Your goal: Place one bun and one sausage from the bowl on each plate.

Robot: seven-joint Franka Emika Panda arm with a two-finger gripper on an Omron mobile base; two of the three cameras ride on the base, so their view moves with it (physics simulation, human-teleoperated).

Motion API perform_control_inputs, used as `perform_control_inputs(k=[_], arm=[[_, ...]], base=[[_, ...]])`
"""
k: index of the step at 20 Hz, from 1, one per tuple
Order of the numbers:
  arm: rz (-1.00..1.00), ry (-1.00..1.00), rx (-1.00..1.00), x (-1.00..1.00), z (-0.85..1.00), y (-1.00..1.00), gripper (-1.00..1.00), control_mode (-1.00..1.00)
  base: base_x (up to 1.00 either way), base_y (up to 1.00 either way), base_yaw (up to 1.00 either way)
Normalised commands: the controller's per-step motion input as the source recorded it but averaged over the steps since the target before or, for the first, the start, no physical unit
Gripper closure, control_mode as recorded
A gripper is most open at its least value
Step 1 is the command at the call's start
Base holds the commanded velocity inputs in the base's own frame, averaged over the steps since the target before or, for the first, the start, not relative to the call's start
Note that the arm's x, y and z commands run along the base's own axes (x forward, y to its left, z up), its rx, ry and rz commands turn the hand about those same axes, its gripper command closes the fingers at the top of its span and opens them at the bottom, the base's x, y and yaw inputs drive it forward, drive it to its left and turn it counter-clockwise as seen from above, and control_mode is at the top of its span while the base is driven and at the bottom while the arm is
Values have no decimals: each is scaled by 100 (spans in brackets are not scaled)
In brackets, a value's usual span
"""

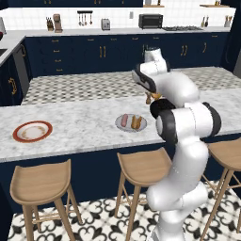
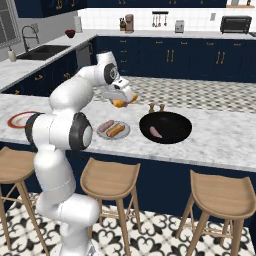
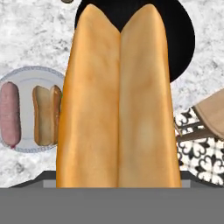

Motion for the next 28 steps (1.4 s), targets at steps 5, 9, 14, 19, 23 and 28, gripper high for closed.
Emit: perform_control_inputs(k=[5,9,14,19,23,28], arm=[[6,-27,0,-100,12,23,100,-100],[2,-8,0,-95,24,1,100,-100],[1,0,2,-28,2,0,100,100],[0,0,0,0,0,0,100,100],[0,0,0,0,0,0,100,100],[0,0,0,0,0,0,100,100]], base=[[0,0,0],[0,0,0],[-14,30,0],[-7,100,0],[0,100,0],[14,100,0]])
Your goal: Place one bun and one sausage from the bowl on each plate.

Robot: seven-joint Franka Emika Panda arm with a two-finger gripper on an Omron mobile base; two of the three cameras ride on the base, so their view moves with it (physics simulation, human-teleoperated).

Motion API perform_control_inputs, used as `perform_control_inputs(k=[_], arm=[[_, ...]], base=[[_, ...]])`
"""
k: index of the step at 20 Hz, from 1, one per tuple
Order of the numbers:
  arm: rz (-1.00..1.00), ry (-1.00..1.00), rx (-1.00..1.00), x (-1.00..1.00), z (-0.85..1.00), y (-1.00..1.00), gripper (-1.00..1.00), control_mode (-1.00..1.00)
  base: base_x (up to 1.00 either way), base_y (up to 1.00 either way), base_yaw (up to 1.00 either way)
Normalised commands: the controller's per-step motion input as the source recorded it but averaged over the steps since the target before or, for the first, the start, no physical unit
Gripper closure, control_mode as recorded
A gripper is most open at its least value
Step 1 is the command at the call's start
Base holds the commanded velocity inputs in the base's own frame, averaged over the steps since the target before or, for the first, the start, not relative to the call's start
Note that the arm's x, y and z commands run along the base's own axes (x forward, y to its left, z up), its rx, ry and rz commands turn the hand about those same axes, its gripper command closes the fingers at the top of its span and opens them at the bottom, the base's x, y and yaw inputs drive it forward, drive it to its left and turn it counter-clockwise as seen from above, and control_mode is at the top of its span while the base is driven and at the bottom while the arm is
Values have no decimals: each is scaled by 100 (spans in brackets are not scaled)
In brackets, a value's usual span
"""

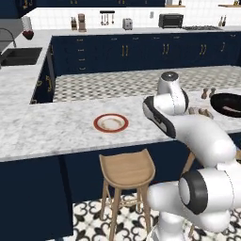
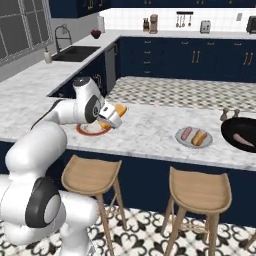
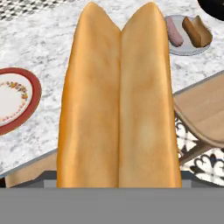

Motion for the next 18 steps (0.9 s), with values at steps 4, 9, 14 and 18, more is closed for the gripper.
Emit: perform_control_inputs(k=[4,9,14,18], arm=[[0,0,0,0,0,0,100,100],[0,2,0,17,0,20,100,-100],[4,14,0,64,-46,55,100,-100],[4,14,1,87,-66,55,100,-100]], base=[[77,85,0],[55,25,0],[0,0,0],[0,0,0]])
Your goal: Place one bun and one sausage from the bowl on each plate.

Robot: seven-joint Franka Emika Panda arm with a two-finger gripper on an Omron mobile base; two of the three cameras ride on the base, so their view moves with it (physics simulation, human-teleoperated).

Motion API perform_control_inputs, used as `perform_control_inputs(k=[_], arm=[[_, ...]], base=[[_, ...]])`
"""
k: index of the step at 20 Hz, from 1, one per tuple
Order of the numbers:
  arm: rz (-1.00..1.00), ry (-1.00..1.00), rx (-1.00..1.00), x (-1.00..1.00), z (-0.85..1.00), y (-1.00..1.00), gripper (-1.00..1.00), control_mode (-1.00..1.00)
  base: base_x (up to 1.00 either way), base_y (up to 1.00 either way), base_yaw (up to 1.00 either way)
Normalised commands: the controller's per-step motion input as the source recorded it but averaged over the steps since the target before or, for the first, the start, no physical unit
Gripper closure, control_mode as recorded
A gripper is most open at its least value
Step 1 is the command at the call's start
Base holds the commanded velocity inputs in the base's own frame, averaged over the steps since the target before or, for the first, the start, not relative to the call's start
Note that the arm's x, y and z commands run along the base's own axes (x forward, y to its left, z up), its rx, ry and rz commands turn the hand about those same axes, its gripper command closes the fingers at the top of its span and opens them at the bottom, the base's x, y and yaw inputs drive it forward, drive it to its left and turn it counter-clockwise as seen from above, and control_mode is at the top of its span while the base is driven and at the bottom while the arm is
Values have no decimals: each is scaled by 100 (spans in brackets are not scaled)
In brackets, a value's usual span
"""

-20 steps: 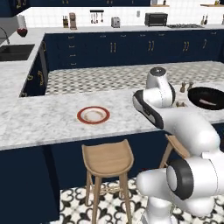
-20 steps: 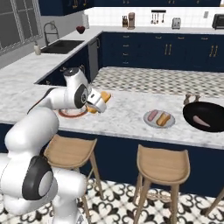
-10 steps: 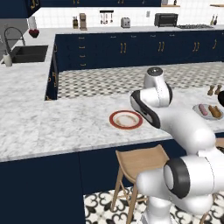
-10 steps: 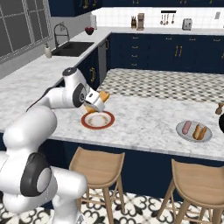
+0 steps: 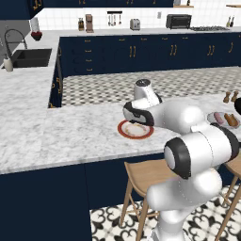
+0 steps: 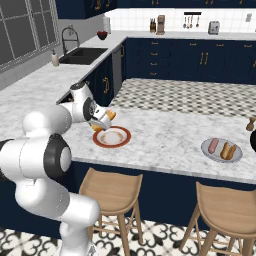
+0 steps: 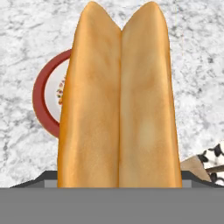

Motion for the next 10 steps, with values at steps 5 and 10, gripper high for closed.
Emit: perform_control_inputs(k=[5,10], arm=[[2,9,4,67,-61,29,100,-100],[0,5,5,60,-59,3,100,-100]], base=[[0,0,0],[0,0,0]])
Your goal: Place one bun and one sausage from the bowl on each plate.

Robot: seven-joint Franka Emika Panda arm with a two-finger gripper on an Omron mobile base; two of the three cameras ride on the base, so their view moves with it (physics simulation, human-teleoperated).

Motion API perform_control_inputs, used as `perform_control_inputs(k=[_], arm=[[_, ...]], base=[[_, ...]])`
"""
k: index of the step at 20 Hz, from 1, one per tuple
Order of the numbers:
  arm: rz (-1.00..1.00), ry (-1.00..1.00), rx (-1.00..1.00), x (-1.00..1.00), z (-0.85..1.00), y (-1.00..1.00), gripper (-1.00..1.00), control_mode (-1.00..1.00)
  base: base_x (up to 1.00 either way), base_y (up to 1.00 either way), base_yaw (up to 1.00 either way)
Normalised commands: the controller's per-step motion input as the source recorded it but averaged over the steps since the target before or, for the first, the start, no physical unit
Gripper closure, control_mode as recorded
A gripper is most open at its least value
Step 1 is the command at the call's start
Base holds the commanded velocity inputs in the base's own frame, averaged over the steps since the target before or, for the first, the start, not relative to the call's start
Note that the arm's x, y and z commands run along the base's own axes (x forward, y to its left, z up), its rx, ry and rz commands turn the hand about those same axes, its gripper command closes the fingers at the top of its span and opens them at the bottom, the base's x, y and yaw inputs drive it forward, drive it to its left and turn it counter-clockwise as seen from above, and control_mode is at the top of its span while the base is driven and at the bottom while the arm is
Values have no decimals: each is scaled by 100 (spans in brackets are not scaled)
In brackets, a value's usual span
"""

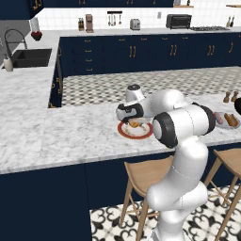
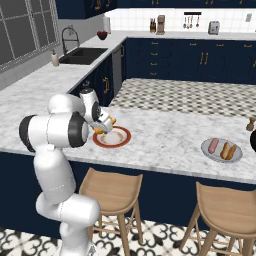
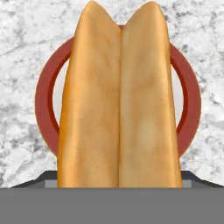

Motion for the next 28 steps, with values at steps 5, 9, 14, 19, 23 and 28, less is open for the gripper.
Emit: perform_control_inputs(k=[5,9,14,19,23,28], arm=[[0,0,0,25,-67,1,100,-100],[0,0,0,28,-48,0,100,-100],[0,0,0,38,-12,0,-100,-100],[0,0,0,25,3,0,-100,-100],[0,2,0,1,3,0,-100,-100],[0,-5,3,-49,54,-1,-100,-100]], base=[[0,0,0],[0,0,0],[0,0,0],[0,0,0],[0,0,0],[0,0,0]])
